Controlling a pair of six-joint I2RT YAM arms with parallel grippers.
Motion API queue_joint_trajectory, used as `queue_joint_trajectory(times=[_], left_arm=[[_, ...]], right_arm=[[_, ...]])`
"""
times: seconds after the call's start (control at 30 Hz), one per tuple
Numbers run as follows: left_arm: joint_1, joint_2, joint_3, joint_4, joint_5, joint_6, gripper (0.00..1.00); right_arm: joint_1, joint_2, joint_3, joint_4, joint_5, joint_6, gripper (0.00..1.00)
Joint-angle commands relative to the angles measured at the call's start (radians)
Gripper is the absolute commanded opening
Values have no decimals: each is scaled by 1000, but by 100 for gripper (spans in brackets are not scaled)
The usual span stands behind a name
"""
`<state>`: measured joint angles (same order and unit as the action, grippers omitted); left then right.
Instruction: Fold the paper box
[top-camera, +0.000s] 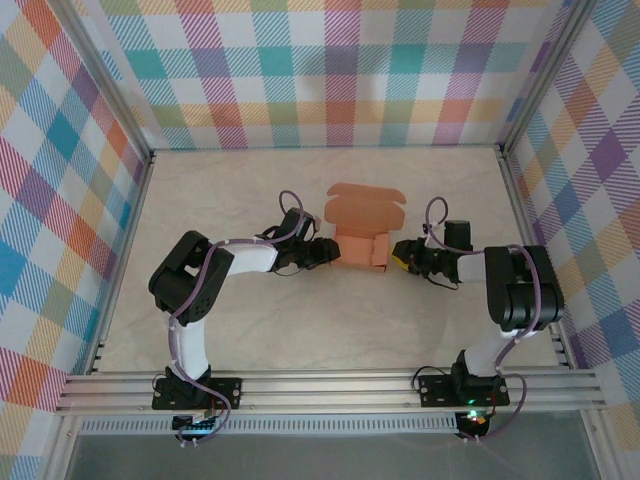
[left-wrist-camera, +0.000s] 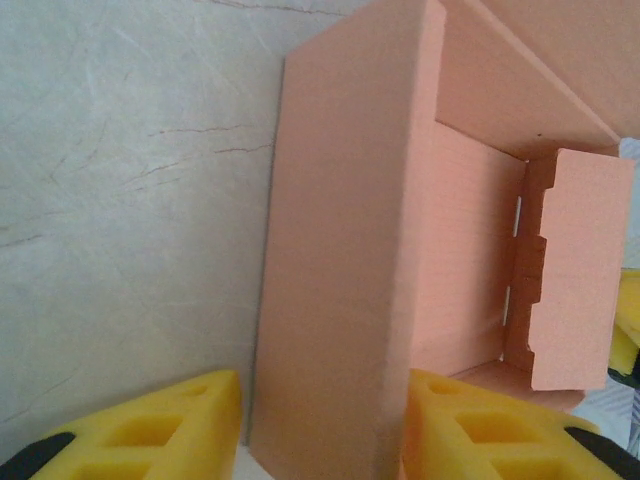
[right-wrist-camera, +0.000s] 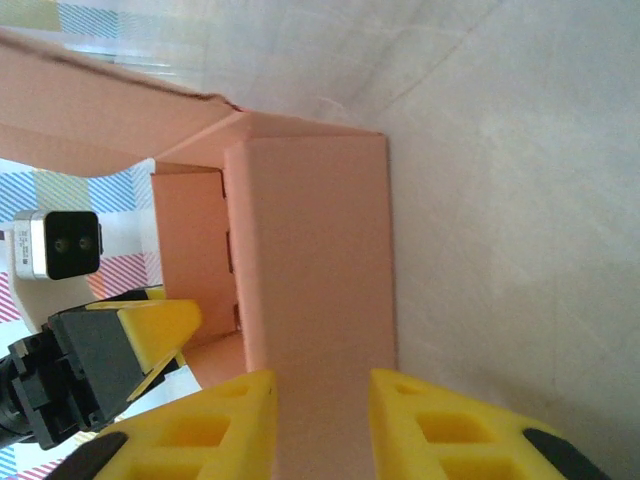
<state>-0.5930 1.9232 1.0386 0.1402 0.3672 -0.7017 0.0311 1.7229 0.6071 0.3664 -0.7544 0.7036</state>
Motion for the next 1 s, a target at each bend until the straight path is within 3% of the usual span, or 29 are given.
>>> queue_joint_trajectory(times=[0.0,0.5,0.97], left_arm=[[-1,32,17,-1,24,10,43],[-1,49,32,-31,24,9,38],[-1,53,31,-29,27,9,38]], right_arm=[[-6,21,5,26,-48,2,30],[-7,-52,-29,80,-39,11,32],[-6,54,-20,152,-85,46,29]])
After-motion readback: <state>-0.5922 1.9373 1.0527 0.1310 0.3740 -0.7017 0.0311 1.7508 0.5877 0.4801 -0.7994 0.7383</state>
